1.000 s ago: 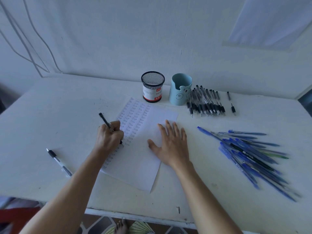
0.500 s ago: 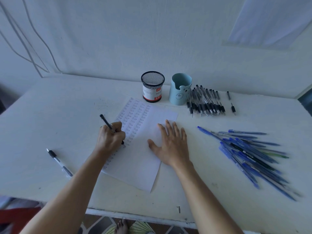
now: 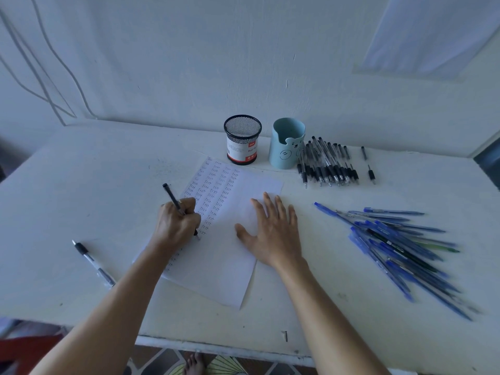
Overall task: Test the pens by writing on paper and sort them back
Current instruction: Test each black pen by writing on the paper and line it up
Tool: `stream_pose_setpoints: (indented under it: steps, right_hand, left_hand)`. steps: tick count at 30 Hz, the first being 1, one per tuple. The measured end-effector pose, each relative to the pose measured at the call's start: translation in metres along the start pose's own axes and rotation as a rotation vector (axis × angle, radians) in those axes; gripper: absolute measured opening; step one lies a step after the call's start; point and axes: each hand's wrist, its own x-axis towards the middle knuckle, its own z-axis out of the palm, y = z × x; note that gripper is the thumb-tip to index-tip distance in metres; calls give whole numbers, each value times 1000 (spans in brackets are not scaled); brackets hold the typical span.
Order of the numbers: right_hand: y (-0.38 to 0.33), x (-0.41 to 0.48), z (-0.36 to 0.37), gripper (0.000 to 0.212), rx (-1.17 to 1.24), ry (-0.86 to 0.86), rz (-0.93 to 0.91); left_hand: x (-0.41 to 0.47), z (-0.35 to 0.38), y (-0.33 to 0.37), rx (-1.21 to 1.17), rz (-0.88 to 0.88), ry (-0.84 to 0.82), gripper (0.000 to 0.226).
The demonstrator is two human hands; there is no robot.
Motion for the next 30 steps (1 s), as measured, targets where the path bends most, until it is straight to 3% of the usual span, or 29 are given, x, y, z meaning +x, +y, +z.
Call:
stream_pose_setpoints:
  steps: [10, 16, 22, 27, 30]
  right_hand:
    - [0, 0, 0, 94, 17, 2, -3]
    - [1, 0, 0, 95, 12, 5, -3]
    - [0, -1, 0, 94, 27, 19, -1]
    - [0, 0, 1, 94, 21, 15, 2]
    - [0, -1, 1, 93, 23, 10, -1]
  left_hand:
    - [2, -1, -1, -73, -22, -6, 26]
    - [13, -9, -4, -492, -148, -51, 9]
    - [14, -5, -2, -363, -113, -25, 36]
    - [14, -4, -3, -348, -111, -27, 38]
    - [18, -3, 3, -251, -139, -63, 27]
